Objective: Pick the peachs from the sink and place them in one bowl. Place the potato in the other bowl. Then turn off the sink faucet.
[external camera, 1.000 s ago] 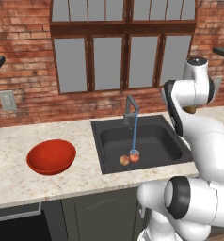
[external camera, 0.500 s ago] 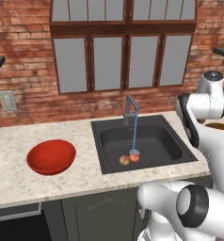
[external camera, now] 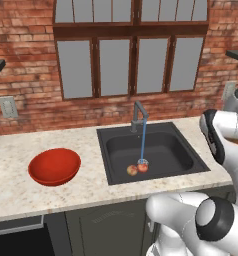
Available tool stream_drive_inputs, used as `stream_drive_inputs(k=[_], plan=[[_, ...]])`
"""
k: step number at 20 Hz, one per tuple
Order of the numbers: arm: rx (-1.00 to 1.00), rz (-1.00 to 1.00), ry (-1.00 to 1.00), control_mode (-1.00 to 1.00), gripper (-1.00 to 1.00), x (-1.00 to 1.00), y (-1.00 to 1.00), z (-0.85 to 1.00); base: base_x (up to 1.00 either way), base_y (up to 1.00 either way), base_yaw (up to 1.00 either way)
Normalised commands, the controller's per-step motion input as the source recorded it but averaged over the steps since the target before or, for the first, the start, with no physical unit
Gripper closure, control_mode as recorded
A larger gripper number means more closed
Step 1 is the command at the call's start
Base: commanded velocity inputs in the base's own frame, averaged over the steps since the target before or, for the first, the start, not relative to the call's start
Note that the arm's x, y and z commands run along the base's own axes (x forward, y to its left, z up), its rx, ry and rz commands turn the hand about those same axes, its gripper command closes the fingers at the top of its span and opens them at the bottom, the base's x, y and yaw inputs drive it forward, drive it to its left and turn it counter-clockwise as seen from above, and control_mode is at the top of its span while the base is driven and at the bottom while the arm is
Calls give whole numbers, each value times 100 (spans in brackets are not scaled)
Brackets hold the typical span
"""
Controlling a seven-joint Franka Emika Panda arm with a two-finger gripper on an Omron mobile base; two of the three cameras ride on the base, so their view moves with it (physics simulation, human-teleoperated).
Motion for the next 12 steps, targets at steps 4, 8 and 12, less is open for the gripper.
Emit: stream_drive_inputs(k=[4,8,12], plan=[[7,0,0,-100,100,0,-47,-5,0,0,0],[8,0,0,-100,100,0,-40,-9,0,0,0],[7,0,0,-100,100,0,-38,-9,0,0,0]])
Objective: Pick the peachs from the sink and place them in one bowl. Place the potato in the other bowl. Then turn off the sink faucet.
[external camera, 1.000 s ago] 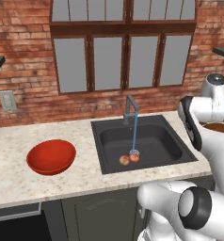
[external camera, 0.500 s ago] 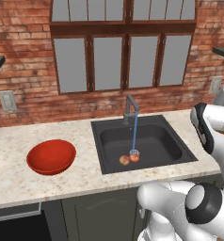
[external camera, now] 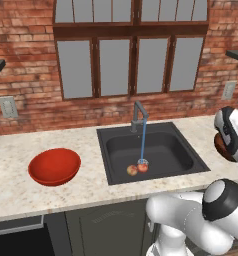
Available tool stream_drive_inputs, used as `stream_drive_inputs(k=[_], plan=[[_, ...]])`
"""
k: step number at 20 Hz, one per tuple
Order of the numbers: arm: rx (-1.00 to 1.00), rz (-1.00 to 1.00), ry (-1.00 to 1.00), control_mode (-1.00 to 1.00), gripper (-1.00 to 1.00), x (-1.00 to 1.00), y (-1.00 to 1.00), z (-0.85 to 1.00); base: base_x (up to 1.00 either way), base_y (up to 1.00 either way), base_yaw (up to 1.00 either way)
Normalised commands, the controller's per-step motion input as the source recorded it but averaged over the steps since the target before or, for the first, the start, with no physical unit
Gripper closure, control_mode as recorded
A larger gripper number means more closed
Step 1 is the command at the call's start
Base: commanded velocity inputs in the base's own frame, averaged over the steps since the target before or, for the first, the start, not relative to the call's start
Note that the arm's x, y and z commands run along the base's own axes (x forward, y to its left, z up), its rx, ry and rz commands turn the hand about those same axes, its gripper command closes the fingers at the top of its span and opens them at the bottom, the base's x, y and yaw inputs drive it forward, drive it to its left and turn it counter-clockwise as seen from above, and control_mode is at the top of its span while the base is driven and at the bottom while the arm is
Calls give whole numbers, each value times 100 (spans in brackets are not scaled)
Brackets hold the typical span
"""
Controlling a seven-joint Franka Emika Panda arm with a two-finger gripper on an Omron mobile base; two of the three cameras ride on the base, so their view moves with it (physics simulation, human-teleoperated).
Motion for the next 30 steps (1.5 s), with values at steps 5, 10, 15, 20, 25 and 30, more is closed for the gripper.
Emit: stream_drive_inputs(k=[5,10,15,20,25,30], plan=[[7,0,0,-100,100,0,-30,-12,0,0,0],[3,0,0,-100,100,11,-15,-29,0,0,0],[2,0,1,-100,100,25,-11,-34,0,0,0],[2,0,3,-100,100,22,-27,-25,0,0,0],[3,0,3,-100,100,10,-43,-16,0,0,0],[2,0,4,-100,100,14,-37,-20,0,0,0]])
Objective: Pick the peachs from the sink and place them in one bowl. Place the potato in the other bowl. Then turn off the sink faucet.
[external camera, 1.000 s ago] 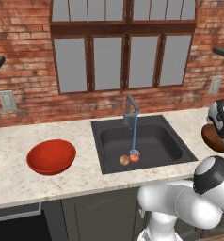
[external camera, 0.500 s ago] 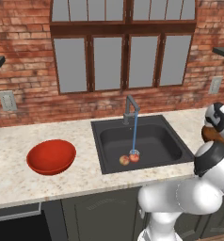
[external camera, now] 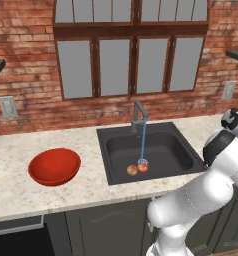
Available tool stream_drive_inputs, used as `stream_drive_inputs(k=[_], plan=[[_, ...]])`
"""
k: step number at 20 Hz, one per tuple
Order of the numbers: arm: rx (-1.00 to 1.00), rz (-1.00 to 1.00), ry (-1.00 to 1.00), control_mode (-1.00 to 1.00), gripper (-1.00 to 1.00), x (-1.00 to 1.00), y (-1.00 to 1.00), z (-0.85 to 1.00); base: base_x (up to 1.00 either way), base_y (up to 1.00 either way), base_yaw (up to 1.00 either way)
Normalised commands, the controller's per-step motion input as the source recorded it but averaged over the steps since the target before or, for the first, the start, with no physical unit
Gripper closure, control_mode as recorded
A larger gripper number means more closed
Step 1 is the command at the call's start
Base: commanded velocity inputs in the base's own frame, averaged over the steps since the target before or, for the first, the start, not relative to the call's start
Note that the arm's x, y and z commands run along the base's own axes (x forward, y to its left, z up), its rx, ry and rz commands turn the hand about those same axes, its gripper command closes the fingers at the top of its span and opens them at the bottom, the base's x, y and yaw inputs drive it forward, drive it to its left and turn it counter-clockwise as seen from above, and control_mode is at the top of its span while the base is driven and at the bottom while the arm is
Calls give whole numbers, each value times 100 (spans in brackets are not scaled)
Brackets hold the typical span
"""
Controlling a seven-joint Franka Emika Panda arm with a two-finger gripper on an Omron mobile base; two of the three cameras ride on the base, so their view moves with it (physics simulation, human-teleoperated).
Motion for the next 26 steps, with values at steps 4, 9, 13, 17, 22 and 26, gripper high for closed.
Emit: stream_drive_inputs(k=[4,9,13,17,22,26], plan=[[0,0,4,-100,100,29,-19,-29,0,0,0],[0,0,2,-100,100,29,-21,-31,0,0,0],[0,0,1,-100,-100,25,-27,-29,0,0,0],[2,0,1,-100,-100,7,-39,-4,0,0,0],[2,0,0,-100,-100,0,-40,30,0,0,0],[0,0,0,-100,-100,0,-22,61,0,0,0]])
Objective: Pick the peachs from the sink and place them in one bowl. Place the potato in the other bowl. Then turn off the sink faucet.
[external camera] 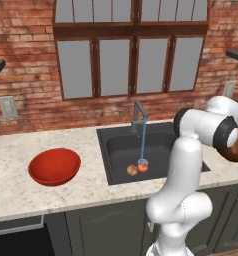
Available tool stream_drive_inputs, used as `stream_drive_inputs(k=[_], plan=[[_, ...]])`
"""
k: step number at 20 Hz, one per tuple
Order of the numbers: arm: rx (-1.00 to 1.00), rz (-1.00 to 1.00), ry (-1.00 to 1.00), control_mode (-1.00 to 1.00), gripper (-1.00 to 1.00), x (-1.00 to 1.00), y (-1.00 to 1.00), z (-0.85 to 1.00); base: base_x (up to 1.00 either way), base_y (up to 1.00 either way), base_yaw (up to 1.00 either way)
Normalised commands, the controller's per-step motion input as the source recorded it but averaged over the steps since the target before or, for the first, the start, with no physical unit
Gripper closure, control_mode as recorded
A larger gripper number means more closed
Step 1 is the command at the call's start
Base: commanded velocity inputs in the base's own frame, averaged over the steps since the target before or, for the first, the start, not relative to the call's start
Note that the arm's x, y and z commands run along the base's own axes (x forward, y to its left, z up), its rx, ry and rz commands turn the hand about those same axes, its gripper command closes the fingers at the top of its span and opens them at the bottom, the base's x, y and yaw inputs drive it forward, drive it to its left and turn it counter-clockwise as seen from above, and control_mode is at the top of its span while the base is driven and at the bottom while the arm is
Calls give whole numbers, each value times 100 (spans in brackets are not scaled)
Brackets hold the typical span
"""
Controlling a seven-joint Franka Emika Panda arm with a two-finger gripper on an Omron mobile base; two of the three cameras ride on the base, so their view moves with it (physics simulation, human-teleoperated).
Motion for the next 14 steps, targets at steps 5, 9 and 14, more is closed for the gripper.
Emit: stream_drive_inputs(k=[5,9,14], plan=[[0,0,0,-100,-100,-5,7,84,0,0,0],[-6,0,5,-100,-100,-19,61,33,0,0,0],[-11,0,7,-100,-100,-24,97,0,0,0,0]])
